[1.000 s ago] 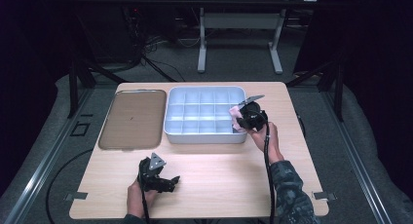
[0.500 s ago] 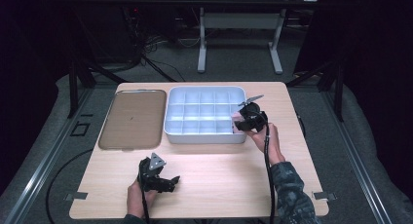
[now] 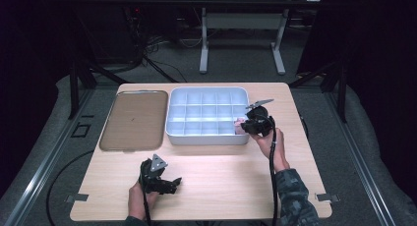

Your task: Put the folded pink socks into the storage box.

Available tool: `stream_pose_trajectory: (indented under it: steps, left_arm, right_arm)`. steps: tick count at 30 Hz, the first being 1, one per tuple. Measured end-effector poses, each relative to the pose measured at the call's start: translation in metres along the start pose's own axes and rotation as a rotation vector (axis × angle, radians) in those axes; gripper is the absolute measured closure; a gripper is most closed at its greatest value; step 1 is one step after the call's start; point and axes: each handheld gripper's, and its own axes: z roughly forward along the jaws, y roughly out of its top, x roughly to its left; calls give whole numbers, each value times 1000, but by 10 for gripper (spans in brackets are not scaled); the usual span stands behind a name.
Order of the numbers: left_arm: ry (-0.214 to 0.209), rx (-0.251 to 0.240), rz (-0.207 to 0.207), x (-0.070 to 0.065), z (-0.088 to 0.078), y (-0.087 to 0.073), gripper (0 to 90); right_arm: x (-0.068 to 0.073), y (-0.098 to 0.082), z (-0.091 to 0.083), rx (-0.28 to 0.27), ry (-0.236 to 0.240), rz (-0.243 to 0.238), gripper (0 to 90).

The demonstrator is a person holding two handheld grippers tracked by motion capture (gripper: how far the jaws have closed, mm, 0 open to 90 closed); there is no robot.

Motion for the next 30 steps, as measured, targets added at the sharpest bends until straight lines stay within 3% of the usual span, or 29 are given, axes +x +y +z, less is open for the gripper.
stream_pose_trajectory:
  steps: [5, 7, 14, 21, 30]
  left_arm:
    - [0, 0, 0, 0, 0, 0, 7]
    - [0, 0, -3, 0, 0, 0, 7]
    - [0, 0, 0, 0, 0, 0, 7]
    - [1, -1, -4, 0, 0, 0, 8]
    - [1, 0, -1, 0, 0, 0, 8]
  right_arm:
    - [-3, -8, -7, -39, 24, 34, 617]
    - [-4, -12, -15, -56, 56, 48, 561]
    - [2, -22, -37, -107, 116, 49, 348]
    - [11, -30, -59, -124, 116, 17, 161]
    - [21, -53, -77, -170, 104, -20, 72]
